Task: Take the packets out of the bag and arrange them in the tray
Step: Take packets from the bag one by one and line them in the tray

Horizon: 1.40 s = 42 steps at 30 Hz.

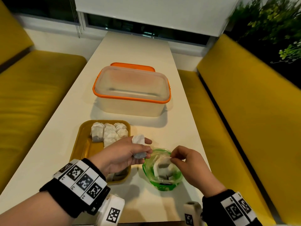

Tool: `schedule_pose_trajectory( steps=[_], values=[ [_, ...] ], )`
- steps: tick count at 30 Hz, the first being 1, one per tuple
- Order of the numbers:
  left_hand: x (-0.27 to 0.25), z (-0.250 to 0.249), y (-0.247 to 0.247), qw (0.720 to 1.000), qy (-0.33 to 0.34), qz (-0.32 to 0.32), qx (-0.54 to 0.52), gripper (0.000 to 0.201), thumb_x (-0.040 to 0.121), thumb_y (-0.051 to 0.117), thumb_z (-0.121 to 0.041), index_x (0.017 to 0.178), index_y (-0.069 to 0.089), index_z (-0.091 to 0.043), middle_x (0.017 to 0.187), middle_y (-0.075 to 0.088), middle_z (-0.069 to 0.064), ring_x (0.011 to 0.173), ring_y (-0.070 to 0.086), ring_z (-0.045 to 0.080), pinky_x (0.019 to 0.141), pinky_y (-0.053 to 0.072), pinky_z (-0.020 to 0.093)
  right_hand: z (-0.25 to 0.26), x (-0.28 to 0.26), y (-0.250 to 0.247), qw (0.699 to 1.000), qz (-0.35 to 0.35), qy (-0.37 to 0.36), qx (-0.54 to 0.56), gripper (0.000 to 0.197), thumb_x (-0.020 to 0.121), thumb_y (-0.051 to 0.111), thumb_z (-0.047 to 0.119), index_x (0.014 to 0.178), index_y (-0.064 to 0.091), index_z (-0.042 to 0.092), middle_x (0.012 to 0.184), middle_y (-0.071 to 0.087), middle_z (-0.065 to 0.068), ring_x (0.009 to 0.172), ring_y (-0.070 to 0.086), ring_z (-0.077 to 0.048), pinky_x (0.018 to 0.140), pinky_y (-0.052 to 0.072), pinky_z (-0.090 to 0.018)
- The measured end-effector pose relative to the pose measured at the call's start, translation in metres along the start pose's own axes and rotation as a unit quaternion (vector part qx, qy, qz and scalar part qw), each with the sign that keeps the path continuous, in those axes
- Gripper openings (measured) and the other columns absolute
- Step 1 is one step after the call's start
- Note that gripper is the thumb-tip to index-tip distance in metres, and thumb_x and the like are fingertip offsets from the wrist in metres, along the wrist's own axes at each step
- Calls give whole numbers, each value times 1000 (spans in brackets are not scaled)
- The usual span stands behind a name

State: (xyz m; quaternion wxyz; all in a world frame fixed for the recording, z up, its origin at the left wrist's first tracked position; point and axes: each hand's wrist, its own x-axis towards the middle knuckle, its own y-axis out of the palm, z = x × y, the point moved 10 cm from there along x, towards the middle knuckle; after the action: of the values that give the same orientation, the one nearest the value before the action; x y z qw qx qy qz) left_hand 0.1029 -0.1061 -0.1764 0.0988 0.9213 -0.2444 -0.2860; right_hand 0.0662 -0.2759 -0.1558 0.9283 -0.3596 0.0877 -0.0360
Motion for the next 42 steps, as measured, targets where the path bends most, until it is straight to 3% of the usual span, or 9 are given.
schedule_pose_trajectory(
  steps=[4, 8, 12, 16, 20, 25, 30, 37, 42],
  values=[
    [2, 1, 1, 1000, -7, -10, -4, 33, 88, 62, -19, 117, 59, -4, 87, 69, 8, 78, 65, 17, 62, 52, 23, -5, 4, -11, 996, -23, 17, 86, 18, 86, 61, 3, 75, 60, 18, 67, 64, 2, 63, 56, -9, 65, 46, -27],
    [2, 6, 18, 998, -35, 43, 3, 51, 75, 67, -41, 112, 59, -7, 92, 67, 8, 82, 64, 18, 64, 53, 23, 19, 2, -9, 980, 43, -4, 195, 15, 87, 58, -4, 80, 64, 9, 69, 64, 2, 64, 55, -8, 65, 46, -25],
    [-4, 13, 50, 987, -45, 149, 40, 37, 70, 80, -18, 102, 62, -15, 88, 68, 1, 83, 64, 12, 71, 51, 23, 58, 1, 11, 969, 112, -53, 216, 17, 87, 57, -7, 82, 64, 8, 72, 63, -5, 66, 57, -10, 65, 48, -22],
    [0, 18, 39, 994, -41, 84, 53, 13, 88, 61, -3, 97, 61, -13, 76, 64, 1, 74, 64, 14, 59, 48, 22, 60, 5, 19, 972, 81, -44, 218, 21, 87, 56, -4, 80, 63, 15, 69, 64, 2, 62, 58, -7, 66, 48, -24],
    [-1, 15, 26, 995, -48, 71, 45, 22, 94, 47, 0, 109, 62, -7, 81, 69, 6, 74, 65, 18, 54, 51, 22, 41, 14, 5, 999, -5, -54, 5, 15, 86, 60, 9, 86, 61, 23, 75, 59, 12, 65, 56, -1, 63, 40, -16],
    [3, -1, 6, 1000, -14, 14, -1, 22, 95, 48, -3, 112, 61, -6, 76, 65, 5, 74, 65, 18, 55, 52, 25, 13, 10, 53, 936, 150, -60, -313, 40, 79, 63, 29, 119, 57, 31, 115, 56, 4, 108, 50, -20, 88, 41, -31],
    [2, -5, 7, 1000, -7, 11, 11, 21, 94, 51, -5, 113, 61, -7, 75, 63, 3, 72, 64, 15, 59, 52, 24, 7, 11, 62, 927, 119, -57, -351, 24, 84, 54, 24, 107, 61, 27, 113, 54, 1, 108, 50, -24, 81, 37, -32],
    [-6, -10, -6, 1000, 5, 2, -21, 18, 93, 55, -15, 109, 61, -8, 75, 60, 3, 76, 60, 18, 55, 49, 23, 9, 12, 26, 990, 53, -11, -130, 7, 85, 61, 18, 87, 67, 16, 77, 62, 3, 74, 55, -14, 61, 39, -13],
    [-21, -27, -16, 1000, 15, 0, -18, 40, 83, 63, -38, 110, 61, -9, 77, 58, 2, 79, 63, 18, 54, 50, 23, 24, 3, -1, 992, 6, 39, 121, 12, 81, 67, 2, 74, 65, 11, 70, 65, -6, 66, 56, -16, 67, 45, -31]
  ],
)
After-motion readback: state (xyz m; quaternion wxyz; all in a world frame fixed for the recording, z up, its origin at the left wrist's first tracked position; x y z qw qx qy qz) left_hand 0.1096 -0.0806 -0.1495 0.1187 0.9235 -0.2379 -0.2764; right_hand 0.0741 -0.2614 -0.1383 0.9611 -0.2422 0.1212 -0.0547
